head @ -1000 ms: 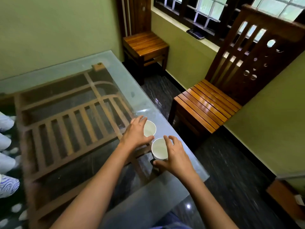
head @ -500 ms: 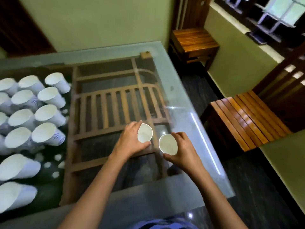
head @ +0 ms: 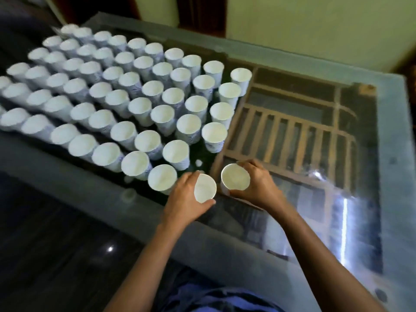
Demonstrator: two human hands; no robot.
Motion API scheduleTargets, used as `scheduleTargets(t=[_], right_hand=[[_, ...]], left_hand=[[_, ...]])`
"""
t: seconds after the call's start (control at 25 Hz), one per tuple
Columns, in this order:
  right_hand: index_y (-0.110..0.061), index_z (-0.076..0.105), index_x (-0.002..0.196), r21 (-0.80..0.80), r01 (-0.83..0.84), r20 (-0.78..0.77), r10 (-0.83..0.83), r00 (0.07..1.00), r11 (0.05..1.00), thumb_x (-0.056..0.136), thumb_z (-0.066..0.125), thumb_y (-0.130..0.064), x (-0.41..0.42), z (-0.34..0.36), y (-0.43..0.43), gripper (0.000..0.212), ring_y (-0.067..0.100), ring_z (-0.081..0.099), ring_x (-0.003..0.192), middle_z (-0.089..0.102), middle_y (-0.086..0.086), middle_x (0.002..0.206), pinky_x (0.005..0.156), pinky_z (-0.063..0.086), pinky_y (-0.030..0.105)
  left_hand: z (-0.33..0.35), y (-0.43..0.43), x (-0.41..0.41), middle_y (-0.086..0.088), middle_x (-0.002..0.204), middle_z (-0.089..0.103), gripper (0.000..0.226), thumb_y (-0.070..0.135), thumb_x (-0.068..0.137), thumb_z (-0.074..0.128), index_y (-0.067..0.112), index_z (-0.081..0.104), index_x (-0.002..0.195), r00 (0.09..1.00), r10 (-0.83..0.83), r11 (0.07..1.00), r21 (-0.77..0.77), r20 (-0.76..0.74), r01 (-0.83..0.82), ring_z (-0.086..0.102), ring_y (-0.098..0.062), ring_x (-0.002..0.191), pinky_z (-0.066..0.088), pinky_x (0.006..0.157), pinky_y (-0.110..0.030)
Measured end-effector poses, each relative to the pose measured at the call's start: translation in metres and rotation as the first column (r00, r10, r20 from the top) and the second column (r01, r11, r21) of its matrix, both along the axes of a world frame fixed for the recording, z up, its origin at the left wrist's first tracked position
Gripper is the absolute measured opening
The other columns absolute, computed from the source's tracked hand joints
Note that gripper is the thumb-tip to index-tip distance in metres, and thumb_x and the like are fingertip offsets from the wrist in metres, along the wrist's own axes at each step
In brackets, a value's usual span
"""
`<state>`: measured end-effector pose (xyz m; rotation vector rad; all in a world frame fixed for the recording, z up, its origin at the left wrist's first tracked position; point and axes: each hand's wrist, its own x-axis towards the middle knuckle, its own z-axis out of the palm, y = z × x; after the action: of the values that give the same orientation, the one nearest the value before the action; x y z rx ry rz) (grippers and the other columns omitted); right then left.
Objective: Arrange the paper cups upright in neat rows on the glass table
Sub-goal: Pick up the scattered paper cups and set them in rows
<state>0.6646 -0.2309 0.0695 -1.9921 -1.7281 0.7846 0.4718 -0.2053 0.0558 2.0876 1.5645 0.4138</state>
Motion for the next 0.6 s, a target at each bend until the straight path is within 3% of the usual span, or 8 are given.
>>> scheduleTargets(t=[0.12, 0.32, 0.6], right_hand=[[-0.004, 0.055, 0.121, 0.018, -0.085, 0.024, 0.085, 0.996, 0.996, 0.059, 0.086, -0.025, -0.020, 0.000, 0.038, 0.072, 0.028, 0.052, 0.111, 0.055, 0.015, 0.123, 0.083, 0.029, 0.011], [-0.004, 0.051, 0.127, 0.012, -0.133, 0.022, 0.133, 0.991, 0.991, 0.061, 0.085, -0.023, -0.037, -0.005, 0.070, 0.076, 0.029, 0.051, 0.116, 0.051, 0.014, 0.131, 0.095, 0.038, 0.031], [-0.005, 0.052, 0.126, 0.077, -0.059, -0.010, 0.060, 0.998, 0.995, 0.060, 0.085, -0.020, -0.039, -0.006, 0.066, 0.075, 0.031, 0.053, 0.111, 0.056, 0.017, 0.123, 0.092, 0.043, 0.037]], left_hand=[[-0.007, 0.005, -0.008, -0.010, 0.131, 0.049, 0.085, 0.039, 0.063, 0.080, 0.010, 0.043, 0.133, 1.000, -0.006, 0.999, -0.034, -0.015, 0.005, 0.043, -0.025, 0.122, 0.029, 0.100, -0.027], [-0.015, 0.010, -0.013, -0.008, 0.134, 0.046, 0.089, 0.045, 0.063, 0.078, 0.012, 0.040, 0.136, 1.000, -0.021, 0.998, -0.064, -0.004, 0.021, 0.042, -0.023, 0.123, 0.030, 0.099, -0.026], [-0.017, 0.006, -0.022, -0.009, 0.130, 0.049, 0.090, 0.046, 0.057, 0.081, 0.010, 0.045, 0.132, 0.999, 0.012, 1.000, -0.028, 0.033, -0.011, 0.046, -0.024, 0.120, 0.034, 0.099, -0.029]])
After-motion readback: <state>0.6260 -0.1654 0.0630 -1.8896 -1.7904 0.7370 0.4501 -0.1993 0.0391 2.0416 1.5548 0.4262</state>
